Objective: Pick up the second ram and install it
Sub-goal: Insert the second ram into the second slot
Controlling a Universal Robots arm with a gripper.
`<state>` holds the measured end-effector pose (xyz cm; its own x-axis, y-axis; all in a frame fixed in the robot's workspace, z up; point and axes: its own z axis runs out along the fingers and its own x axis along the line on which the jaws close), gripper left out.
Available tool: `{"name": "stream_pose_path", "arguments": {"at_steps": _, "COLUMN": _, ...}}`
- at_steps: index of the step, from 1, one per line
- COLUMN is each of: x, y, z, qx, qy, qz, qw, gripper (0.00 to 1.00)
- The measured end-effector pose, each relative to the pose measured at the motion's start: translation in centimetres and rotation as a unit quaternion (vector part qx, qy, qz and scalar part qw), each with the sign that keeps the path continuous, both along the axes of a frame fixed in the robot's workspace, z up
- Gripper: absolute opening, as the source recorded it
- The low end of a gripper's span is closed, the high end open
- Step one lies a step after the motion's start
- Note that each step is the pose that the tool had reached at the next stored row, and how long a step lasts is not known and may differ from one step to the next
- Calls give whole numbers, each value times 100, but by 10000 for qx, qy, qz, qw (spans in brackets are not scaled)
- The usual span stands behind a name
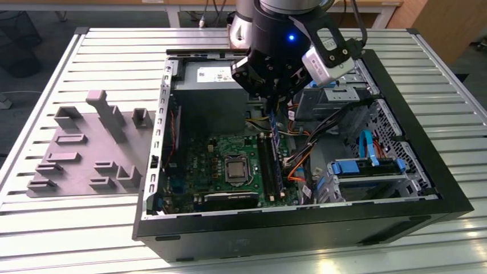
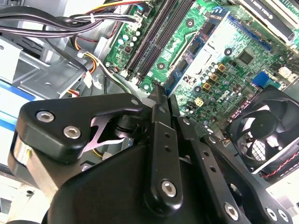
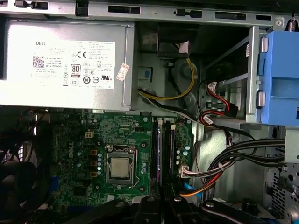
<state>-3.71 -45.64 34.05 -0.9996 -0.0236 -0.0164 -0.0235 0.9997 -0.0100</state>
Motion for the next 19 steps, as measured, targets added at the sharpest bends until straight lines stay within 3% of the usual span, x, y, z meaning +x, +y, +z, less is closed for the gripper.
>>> {"name": "stream_pose_path", "arguments": {"at_steps": 6, "x": 0, "y": 0, "z": -7, "qx": 2, "qy": 0, "qz": 1, "qw": 10000, "gripper": 14}}
{"name": "stream_pose_path", "arguments": {"at_steps": 9, "x": 0, "y": 0, "z": -56, "qx": 0, "qy": 9, "qz": 1, "qw": 10000, "gripper": 14}}
{"name": "stream_pose_path", "arguments": {"at_steps": 19, "x": 0, "y": -83, "z": -232, "qx": -1, "qy": 25, "qz": 1, "qw": 10000, "gripper": 14}}
